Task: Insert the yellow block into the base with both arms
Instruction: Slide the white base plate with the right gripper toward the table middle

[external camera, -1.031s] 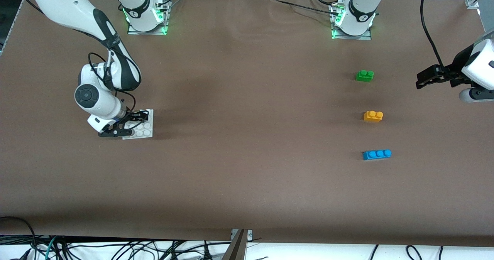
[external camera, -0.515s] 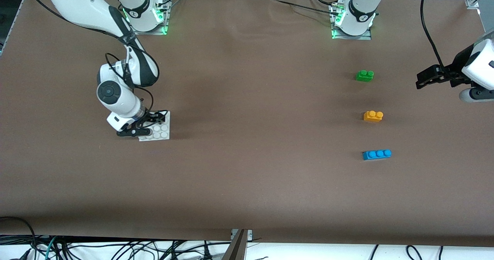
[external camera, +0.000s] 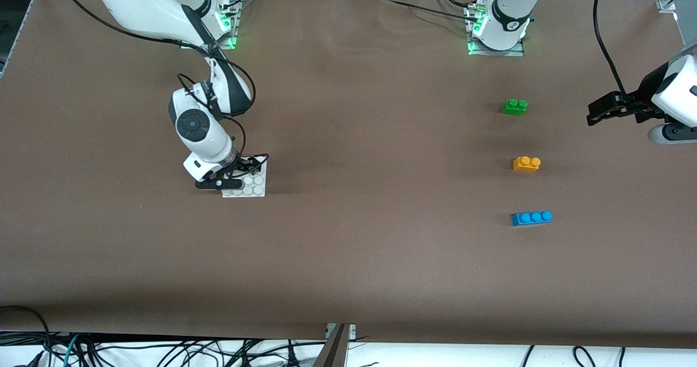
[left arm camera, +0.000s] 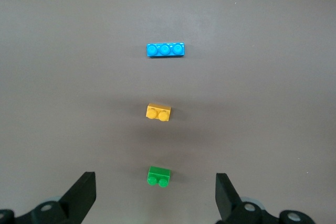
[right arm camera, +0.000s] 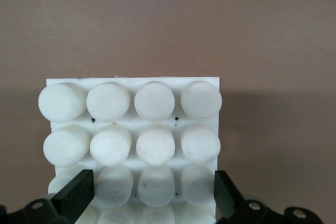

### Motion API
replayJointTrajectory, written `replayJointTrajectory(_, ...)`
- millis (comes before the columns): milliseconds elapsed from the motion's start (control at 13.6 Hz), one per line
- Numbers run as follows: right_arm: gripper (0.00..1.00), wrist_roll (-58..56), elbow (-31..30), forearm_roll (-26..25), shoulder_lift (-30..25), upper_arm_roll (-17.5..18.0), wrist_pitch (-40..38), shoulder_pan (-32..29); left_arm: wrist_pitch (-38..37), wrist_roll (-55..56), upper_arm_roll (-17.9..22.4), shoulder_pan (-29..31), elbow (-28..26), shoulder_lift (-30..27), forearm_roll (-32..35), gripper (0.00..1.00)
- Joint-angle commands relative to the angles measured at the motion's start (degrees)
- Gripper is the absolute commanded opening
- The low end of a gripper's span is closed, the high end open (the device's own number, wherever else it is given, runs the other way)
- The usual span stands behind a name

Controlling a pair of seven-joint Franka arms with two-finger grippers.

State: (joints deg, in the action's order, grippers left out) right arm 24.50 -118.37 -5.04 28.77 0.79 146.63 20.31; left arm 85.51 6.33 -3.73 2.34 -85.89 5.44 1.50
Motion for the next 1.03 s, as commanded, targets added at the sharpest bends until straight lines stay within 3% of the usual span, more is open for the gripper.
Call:
replayJointTrajectory(0, 1.0, 4.49, 2.7, 0.99, 5.5, 0.97, 2.43, 3.67, -0.78, 0.53, -0.14, 0.03, 0.37, -0.52, 1.13, 1.0)
replayJointTrajectory(515, 1.0, 14.15, 8.15, 0.99, 8.22, 0.97, 2.26, 12.37, -0.78, 0.53, -0.14, -0.05, 0.37, -0.6, 1.13, 1.0)
replayJointTrajectory(957, 1.0, 21.36, 11.84, 1.08, 10.25, 1.05, 2.08, 16.16, -0.78, 0.53, -0.14, -0.05, 0.37, -0.6, 1.13, 1.0)
